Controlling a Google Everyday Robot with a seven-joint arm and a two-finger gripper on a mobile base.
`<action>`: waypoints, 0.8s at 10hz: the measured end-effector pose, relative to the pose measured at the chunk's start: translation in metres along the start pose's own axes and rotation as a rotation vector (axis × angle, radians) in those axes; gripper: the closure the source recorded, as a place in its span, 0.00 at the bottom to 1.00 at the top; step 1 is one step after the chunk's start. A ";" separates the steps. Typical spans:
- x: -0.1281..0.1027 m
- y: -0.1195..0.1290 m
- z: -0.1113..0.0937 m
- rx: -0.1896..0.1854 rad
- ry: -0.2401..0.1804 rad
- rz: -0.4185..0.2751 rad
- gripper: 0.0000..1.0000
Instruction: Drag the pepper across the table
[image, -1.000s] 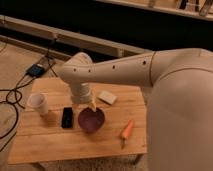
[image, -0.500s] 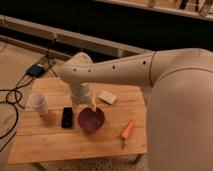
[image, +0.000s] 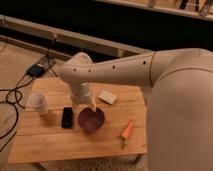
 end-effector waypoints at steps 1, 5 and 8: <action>0.000 -0.005 0.001 0.006 0.004 0.006 0.35; -0.001 -0.066 0.007 0.047 0.003 0.114 0.35; 0.016 -0.103 0.017 0.052 0.008 0.213 0.35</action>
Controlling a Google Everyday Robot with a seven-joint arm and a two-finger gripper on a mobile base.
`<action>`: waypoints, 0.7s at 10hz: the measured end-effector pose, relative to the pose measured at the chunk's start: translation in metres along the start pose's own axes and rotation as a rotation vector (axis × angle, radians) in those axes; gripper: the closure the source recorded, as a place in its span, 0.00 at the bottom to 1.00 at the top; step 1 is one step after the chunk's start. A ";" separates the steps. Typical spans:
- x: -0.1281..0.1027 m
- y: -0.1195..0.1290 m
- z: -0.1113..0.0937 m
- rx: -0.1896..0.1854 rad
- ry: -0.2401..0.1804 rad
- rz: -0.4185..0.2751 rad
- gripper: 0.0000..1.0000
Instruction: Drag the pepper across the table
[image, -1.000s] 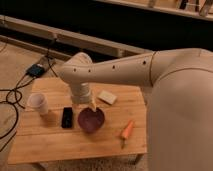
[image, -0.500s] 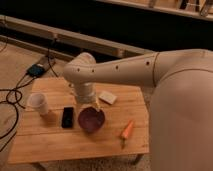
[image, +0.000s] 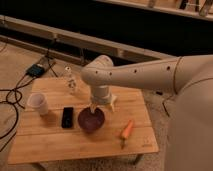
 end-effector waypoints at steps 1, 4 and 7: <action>0.009 -0.014 0.008 0.007 0.008 0.028 0.35; 0.022 -0.039 0.022 0.020 0.017 0.058 0.35; 0.029 -0.049 0.038 0.018 0.028 0.059 0.35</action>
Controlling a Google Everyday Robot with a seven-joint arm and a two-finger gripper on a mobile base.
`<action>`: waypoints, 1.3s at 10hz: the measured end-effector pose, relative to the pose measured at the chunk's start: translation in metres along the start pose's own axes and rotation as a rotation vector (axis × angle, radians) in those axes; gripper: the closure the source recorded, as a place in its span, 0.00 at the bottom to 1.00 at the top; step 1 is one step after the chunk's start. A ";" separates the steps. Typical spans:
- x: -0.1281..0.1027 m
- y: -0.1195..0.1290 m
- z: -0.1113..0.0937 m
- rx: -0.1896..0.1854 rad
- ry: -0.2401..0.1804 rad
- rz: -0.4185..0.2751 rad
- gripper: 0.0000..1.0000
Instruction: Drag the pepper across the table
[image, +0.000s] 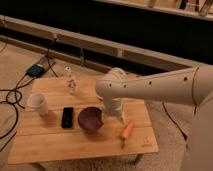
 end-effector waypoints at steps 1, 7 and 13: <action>0.005 -0.006 0.008 -0.004 0.009 0.000 0.35; 0.025 -0.044 0.061 0.007 0.102 0.021 0.35; 0.017 -0.063 0.093 0.018 0.158 0.074 0.35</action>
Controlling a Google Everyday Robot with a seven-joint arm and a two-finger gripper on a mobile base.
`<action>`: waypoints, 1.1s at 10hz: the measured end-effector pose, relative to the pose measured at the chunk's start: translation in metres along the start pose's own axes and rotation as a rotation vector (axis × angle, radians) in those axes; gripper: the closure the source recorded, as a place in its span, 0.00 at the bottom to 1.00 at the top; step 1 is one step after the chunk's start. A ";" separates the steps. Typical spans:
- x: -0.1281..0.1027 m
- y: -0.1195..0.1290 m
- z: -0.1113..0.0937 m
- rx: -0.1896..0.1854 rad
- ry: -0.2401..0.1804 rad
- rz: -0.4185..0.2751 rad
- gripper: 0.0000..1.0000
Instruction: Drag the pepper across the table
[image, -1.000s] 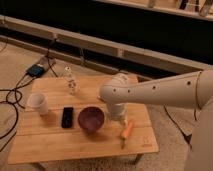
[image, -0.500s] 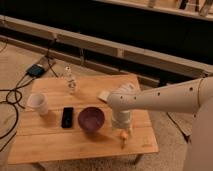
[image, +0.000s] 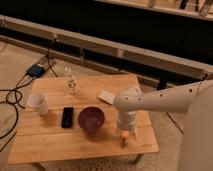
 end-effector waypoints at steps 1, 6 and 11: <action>0.000 0.001 0.004 0.001 0.009 -0.001 0.35; -0.003 0.003 0.012 0.006 0.027 -0.007 0.35; -0.003 0.003 0.012 0.006 0.027 -0.007 0.35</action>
